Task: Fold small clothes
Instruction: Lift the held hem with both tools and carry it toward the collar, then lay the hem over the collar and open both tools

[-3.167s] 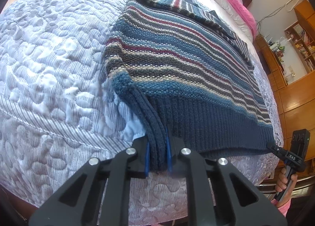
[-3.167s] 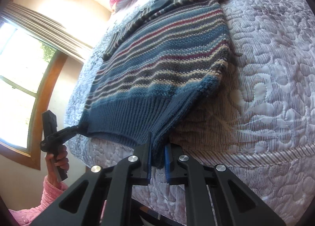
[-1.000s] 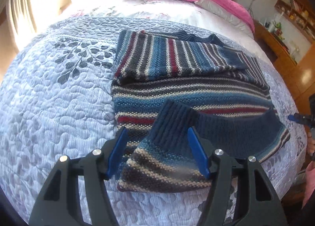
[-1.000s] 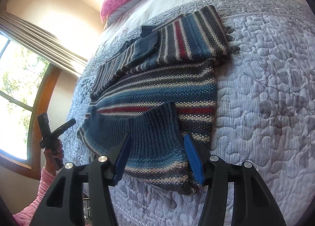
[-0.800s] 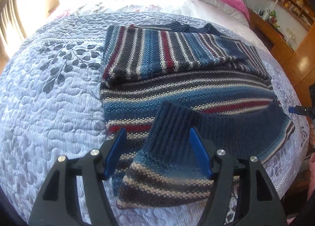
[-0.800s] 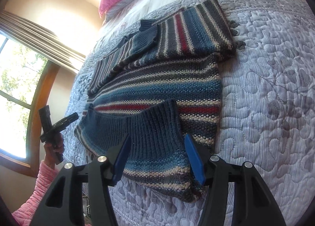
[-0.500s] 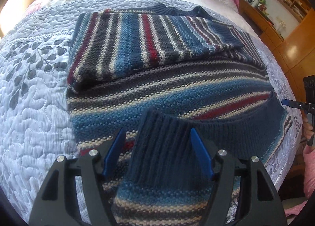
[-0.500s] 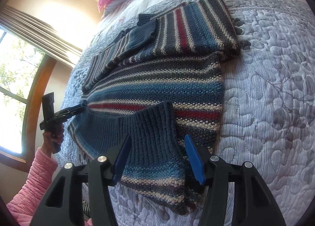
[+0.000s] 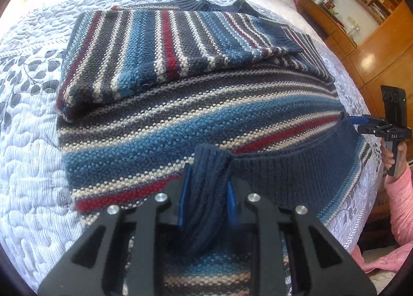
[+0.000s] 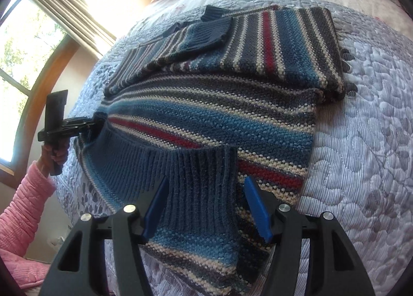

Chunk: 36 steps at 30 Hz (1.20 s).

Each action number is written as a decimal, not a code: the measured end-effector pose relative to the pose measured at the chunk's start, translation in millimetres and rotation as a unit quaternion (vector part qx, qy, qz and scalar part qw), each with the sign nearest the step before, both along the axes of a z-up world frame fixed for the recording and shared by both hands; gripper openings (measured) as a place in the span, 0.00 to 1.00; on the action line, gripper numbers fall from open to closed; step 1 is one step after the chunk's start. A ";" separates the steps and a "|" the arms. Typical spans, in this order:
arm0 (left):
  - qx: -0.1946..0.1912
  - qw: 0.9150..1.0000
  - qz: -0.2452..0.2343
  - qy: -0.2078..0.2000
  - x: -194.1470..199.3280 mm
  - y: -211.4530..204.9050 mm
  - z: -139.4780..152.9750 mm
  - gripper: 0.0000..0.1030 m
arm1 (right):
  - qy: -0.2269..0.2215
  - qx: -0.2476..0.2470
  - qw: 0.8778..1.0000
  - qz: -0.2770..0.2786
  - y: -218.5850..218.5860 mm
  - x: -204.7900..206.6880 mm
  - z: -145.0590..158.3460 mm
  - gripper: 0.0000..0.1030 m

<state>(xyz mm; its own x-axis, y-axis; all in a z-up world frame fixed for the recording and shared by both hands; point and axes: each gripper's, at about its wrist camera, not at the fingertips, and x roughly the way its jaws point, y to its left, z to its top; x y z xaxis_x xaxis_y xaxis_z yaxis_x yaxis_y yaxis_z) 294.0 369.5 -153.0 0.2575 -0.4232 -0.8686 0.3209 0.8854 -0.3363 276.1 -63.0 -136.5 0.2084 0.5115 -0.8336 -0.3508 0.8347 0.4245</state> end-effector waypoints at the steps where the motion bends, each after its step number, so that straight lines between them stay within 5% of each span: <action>1: 0.004 1.000 -0.003 -0.004 -1.4 -1.4 0.6 0.20 | 0.000 -0.006 1.000 0.005 2.5 3.1 -2.9 0.59; 11: 0.006 1.000 0.003 0.005 5.8 -5.6 -7.4 0.36 | -0.012 -0.048 0.998 0.037 20.2 14.5 -15.7 0.59; 17: 0.013 1.000 0.010 -0.003 -0.8 -7.9 -3.7 0.22 | -0.035 -0.061 0.996 0.057 28.5 4.4 -9.6 0.15; 28: -0.005 0.995 0.046 -0.083 -35.5 -1.5 55.9 0.15 | -0.065 0.026 0.997 0.019 0.9 -18.0 43.7 0.11; 36: -0.016 0.987 0.098 -0.127 16.3 1.0 109.8 0.15 | -0.088 0.037 0.995 -0.029 -4.6 38.2 97.7 0.11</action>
